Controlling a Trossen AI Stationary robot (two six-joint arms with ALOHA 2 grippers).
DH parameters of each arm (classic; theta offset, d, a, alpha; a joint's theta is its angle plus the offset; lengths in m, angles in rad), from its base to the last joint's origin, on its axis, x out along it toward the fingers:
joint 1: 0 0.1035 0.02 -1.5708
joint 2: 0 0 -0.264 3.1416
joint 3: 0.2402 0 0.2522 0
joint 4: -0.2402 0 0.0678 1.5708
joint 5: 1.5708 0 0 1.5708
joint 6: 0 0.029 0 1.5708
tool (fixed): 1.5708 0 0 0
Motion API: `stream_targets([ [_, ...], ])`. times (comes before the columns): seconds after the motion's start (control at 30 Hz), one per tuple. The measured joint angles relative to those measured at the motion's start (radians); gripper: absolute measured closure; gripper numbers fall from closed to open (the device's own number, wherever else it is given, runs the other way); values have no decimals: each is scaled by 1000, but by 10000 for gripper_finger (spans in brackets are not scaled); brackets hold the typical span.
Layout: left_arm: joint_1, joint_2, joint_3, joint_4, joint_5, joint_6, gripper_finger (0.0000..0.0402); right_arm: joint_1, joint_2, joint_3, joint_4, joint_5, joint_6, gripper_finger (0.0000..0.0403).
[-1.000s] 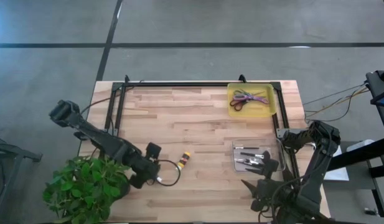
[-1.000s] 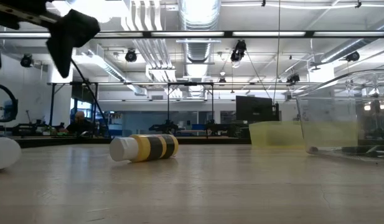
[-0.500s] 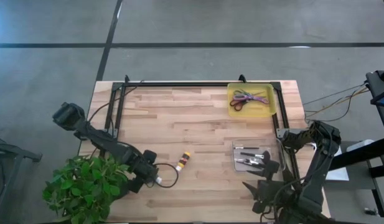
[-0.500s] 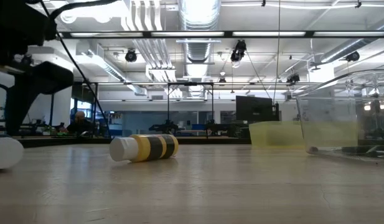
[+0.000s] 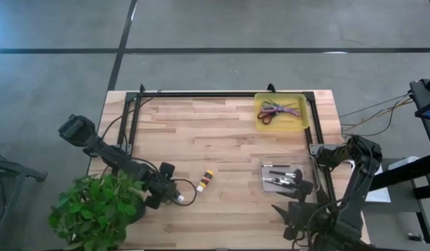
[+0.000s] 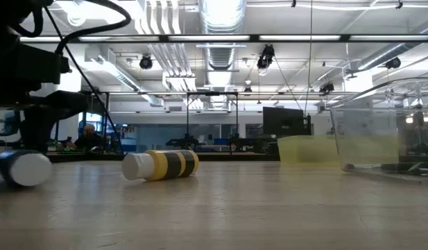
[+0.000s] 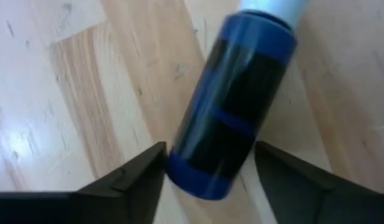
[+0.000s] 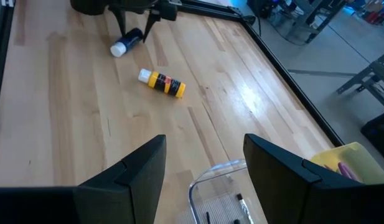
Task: Pick & Place Paint Supplies
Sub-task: Put the blue paint bottle into the black bin
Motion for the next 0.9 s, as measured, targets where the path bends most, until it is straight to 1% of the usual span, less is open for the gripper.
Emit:
stream_targets([
  [0.13,0,-2,-15,30,-22,4,215,0,0,-2,2,16,0,188],
  [0.2,0,-2,-20,58,-46,36,243,0,0,-2,7,26,-6,188],
  [0.3,1,1,-24,112,-86,92,269,-1,0,-3,9,27,-8,188],
  [0.4,3,2,-24,149,-167,116,272,-1,0,-3,17,36,-13,188],
  [0.47,4,2,-24,171,-228,143,266,-1,0,-5,44,68,-46,188],
  [0.63,46,1,-24,307,-350,242,249,-10,8,-6,174,181,-233,188],
  [0.73,97,0,-18,445,-366,325,247,-39,21,-7,279,216,-392,188],
  [0.9,183,0,-17,715,-364,504,246,-120,57,-20,458,205,-665,188],
])
